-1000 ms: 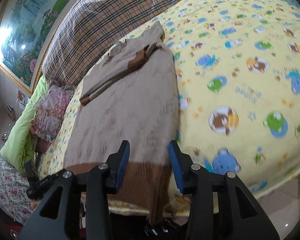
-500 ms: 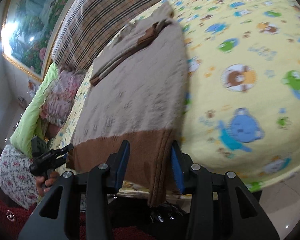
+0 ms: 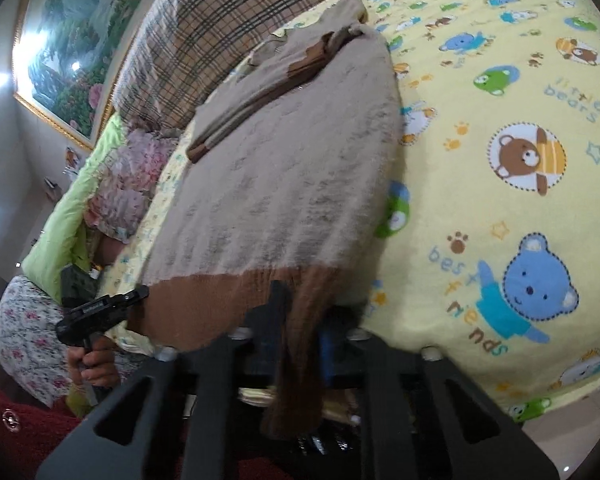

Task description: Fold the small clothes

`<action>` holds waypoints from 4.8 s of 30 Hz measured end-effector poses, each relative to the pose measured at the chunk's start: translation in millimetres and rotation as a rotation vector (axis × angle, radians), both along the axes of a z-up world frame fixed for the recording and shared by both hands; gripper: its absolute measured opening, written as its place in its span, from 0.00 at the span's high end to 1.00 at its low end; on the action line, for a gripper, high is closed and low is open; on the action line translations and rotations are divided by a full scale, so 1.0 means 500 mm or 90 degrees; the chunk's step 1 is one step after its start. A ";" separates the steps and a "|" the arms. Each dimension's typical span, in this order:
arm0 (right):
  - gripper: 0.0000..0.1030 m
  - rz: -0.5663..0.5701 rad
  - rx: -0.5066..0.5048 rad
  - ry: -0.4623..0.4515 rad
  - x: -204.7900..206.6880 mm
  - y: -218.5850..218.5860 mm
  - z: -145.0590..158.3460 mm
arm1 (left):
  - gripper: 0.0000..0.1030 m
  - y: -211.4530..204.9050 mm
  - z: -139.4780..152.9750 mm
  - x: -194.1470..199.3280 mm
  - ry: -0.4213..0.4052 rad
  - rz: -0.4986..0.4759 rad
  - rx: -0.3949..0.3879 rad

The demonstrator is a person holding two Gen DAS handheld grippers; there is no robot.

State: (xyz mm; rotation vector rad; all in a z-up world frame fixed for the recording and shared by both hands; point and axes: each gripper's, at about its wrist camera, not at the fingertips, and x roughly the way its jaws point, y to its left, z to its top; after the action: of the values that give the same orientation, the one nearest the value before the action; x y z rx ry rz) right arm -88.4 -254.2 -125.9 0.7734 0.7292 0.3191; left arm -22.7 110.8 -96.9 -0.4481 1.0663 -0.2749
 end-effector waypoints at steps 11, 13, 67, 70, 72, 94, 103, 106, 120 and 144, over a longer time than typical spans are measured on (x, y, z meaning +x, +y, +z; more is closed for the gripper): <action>0.92 0.027 0.041 -0.065 -0.005 -0.012 0.033 | 0.92 0.016 0.037 0.016 -0.035 -0.002 -0.052; 0.92 0.032 0.052 -0.092 0.001 -0.014 0.051 | 0.93 0.011 0.057 0.025 -0.057 -0.002 -0.067; 0.55 -0.186 -0.007 -0.092 0.752 -0.277 0.168 | 0.75 -0.017 0.134 0.803 -0.181 0.119 0.101; 0.53 -0.210 -0.022 -0.122 0.712 -0.291 0.202 | 0.46 -0.012 0.171 0.752 -0.209 0.140 0.143; 0.53 -0.198 -0.030 -0.142 0.681 -0.284 0.222 | 0.44 -0.006 0.181 0.707 -0.213 0.141 0.104; 0.78 0.041 -0.191 -0.015 0.891 -0.122 0.154 | 0.87 -0.147 0.060 0.881 -0.109 -0.060 0.172; 0.89 -0.261 -0.164 -0.029 0.823 -0.240 0.148 | 0.92 0.004 0.059 0.889 -0.134 0.124 0.142; 0.88 -0.273 -0.151 -0.033 0.787 -0.246 0.160 | 0.88 0.004 0.078 0.835 -0.149 0.143 0.169; 0.86 0.131 -0.111 -0.100 0.807 0.029 0.245 | 0.43 -0.116 0.094 0.649 -0.151 0.056 0.101; 0.91 -0.003 -0.119 -0.110 0.685 0.013 0.230 | 0.37 0.017 0.047 0.462 -0.066 0.213 0.108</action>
State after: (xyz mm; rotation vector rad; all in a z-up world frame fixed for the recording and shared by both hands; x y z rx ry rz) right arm 254.1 -247.5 -10.7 0.5629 0.5842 0.3042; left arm 208.5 119.5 -73.3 -0.4459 0.8887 0.0876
